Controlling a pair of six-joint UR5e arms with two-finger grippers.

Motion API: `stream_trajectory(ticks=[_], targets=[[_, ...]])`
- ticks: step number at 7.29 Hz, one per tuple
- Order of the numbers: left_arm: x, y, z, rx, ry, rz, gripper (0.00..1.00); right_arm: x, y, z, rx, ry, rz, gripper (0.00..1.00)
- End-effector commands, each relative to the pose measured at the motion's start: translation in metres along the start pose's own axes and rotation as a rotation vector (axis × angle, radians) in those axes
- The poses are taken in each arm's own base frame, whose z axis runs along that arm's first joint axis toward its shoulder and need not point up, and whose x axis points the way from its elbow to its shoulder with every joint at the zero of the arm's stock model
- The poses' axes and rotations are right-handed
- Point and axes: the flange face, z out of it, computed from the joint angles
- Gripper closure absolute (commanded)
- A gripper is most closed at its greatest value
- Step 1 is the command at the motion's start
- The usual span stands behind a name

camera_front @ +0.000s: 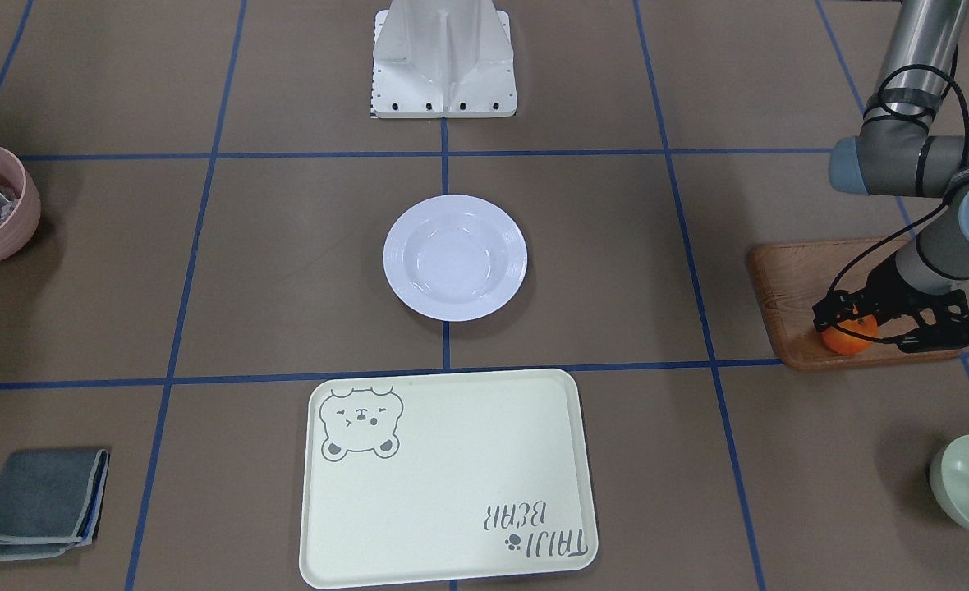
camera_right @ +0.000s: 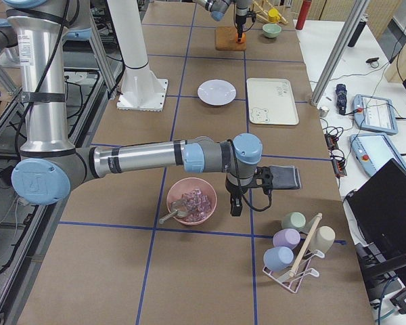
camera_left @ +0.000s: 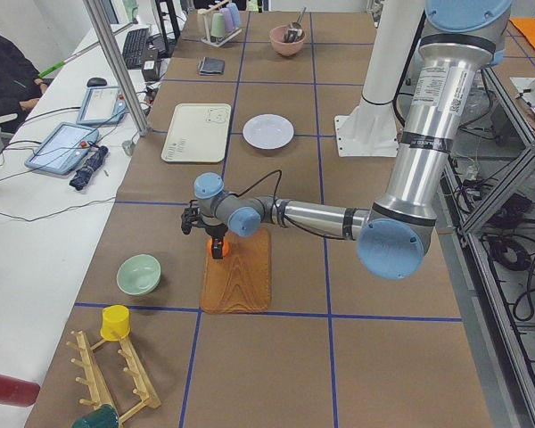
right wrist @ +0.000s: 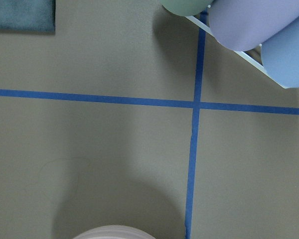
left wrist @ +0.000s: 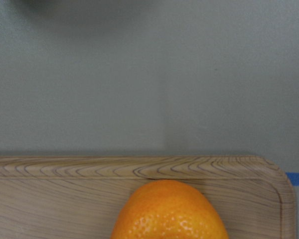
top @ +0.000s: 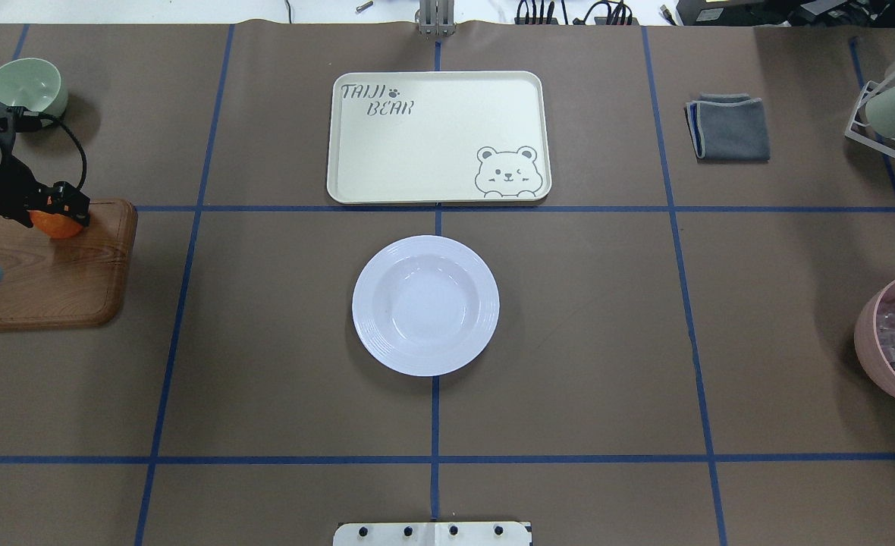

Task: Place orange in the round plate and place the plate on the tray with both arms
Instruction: 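Carry the orange with the left gripper and lower it onto the white plate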

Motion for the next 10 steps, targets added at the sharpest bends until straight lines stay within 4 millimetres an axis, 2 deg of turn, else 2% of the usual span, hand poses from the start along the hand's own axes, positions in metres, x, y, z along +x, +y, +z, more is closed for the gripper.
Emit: stream_trajectory(ticks=[1, 2, 4, 5, 6, 7, 8, 9, 10], targets=[[0.001, 0.002, -0.002, -0.003, 0.007, 0.041, 1.0, -0.002, 0.0, 0.0, 0.0, -0.001, -0.003, 0.0], [0.016, 0.0, -0.015, 0.014, 0.029, 0.061, 1.0, -0.003, -0.001, 0.0, -0.001, -0.004, -0.002, 0.0], [0.082, -0.029, -0.059, 0.04, 0.052, 0.041, 1.0, -0.008, -0.001, 0.0, -0.003, -0.055, -0.002, 0.0], [0.125, -0.042, -0.089, 0.045, 0.076, -0.04, 1.0, -0.015, -0.002, 0.005, -0.013, -0.056, -0.011, 0.0], [0.188, -0.043, -0.118, 0.031, 0.127, -0.124, 1.0, -0.017, -0.002, 0.007, -0.016, -0.053, -0.006, 0.0], [0.28, 0.004, -0.11, -0.029, 0.158, -0.171, 1.0, -0.018, -0.002, 0.007, -0.018, -0.053, -0.004, 0.0], [0.375, 0.038, -0.121, -0.065, 0.194, -0.231, 1.0, -0.02, -0.002, 0.005, -0.013, -0.056, -0.008, 0.0], [0.441, 0.059, -0.134, -0.054, 0.158, -0.241, 1.0, -0.022, -0.003, 0.003, -0.009, -0.057, -0.011, 0.0], [0.483, 0.089, -0.129, -0.074, 0.126, -0.227, 1.0, -0.023, -0.004, 0.002, -0.007, -0.057, -0.013, 0.0]])
